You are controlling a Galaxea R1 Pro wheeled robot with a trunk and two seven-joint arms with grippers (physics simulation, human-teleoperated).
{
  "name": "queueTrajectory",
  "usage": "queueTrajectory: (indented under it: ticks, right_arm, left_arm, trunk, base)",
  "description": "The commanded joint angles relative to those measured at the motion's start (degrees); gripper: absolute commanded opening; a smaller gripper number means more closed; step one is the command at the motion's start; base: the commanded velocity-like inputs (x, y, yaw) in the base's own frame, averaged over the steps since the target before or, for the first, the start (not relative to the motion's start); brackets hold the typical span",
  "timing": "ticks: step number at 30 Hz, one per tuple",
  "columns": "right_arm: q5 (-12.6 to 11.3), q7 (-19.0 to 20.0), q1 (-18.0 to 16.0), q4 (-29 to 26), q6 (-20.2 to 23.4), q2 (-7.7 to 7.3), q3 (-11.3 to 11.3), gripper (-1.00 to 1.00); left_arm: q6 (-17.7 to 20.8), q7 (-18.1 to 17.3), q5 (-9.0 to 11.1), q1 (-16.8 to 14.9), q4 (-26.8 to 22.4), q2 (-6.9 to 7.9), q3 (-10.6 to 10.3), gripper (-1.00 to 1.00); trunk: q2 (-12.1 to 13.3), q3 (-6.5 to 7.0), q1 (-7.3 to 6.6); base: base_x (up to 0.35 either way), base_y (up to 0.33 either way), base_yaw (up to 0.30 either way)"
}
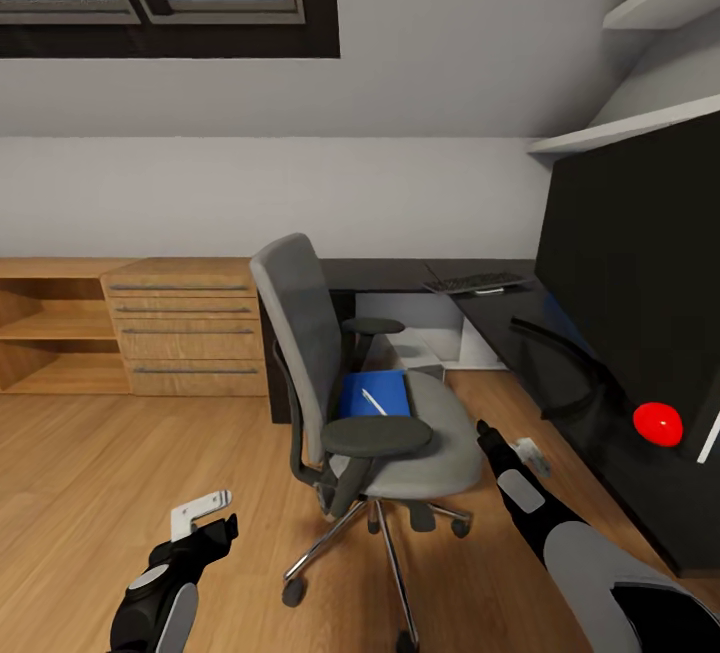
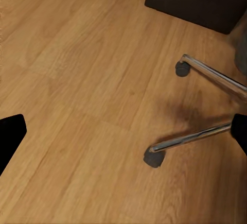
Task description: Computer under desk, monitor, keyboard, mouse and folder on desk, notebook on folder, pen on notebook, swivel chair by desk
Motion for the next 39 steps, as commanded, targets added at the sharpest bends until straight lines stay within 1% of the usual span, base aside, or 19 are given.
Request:
queueTrajectory:
  ticks: [1,6,15,20,25,26,29,32,37,39]
  right_arm:
    - [-0.24,0.04,-0.03,-0.01,-0.07,0.01,-0.14,1.0]
    - [-0.24,-0.01,-0.03,0.0,-0.04,0.01,-0.14,1.0]
    - [-0.24,-0.06,-0.03,0.01,-0.02,0.01,-0.14,1.0]
    - [-0.24,-0.1,-0.03,0.05,-0.02,0.01,-0.14,1.0]
    - [-0.24,-0.13,-0.03,0.09,0.02,0.01,-0.14,1.0]
    - [-0.24,-0.14,-0.03,0.13,0.07,0.01,-0.14,1.0]
    - [-0.25,-0.14,-0.03,0.16,0.12,0.01,-0.14,1.0]
    - [-0.25,-0.14,-0.03,0.17,0.14,0.01,-0.14,1.0]
    - [-0.3,-0.14,-0.03,0.18,0.11,0.04,-0.14,1.0]
    - [-0.28,-0.14,-0.03,0.18,0.09,0.06,-0.14,1.0]
  left_arm:
    - [0.16,0.41,0.62,-0.04,-0.08,-0.03,0.16,1.0]
    - [0.1,0.35,0.64,-0.04,-0.16,-0.03,0.45,1.0]
    - [0.08,0.25,0.67,-0.04,-0.2,-0.03,0.63,1.0]
    - [0.14,0.38,0.66,-0.04,-0.2,0.03,0.77,1.0]
    - [0.36,0.38,0.87,-0.04,-2.46,-0.06,2.4,1.0]
    - [0.38,0.38,0.91,-0.04,-2.88,-0.11,3.07,1.0]
    - [0.41,0.39,0.95,-0.04,-3.34,-0.21,4.19,1.0]
    - [0.42,0.39,0.96,-0.04,-3.57,-0.26,4.74,1.0]
    - [0.42,0.39,0.97,-0.04,-3.68,-0.28,5.02,1.0]
    - [0.42,0.39,0.97,-0.04,-3.69,-0.3,5.06,1.0]
  trunk:
    - [-0.03,-0.06,-0.01]
    - [-0.03,-0.06,-0.01]
    - [-0.03,-0.06,-0.01]
    - [-0.03,-0.06,-0.01]
    - [-0.03,-0.06,-0.01]
    - [-0.43,-0.24,0.21]
    - [-1.63,-0.78,0.87]
    - [-2.83,-1.32,1.53]
    - [-4.84,-2.22,2.63]
    - [-4.87,-2.66,2.68]
  base:
    - [0.043,-0.011,0.0]
    - [0.075,-0.006,0.0]
    - [0.247,-0.001,0.0]
    - [0.095,0.0,0.0]
    - [0.009,0.0,0.0]
    - [0.003,0.0,0.0]
    - [0.002,0.0,0.0]
    - [0.0,0.0,0.0]
    - [0.0,0.0,0.0]
    - [0.0,0.0,0.0]
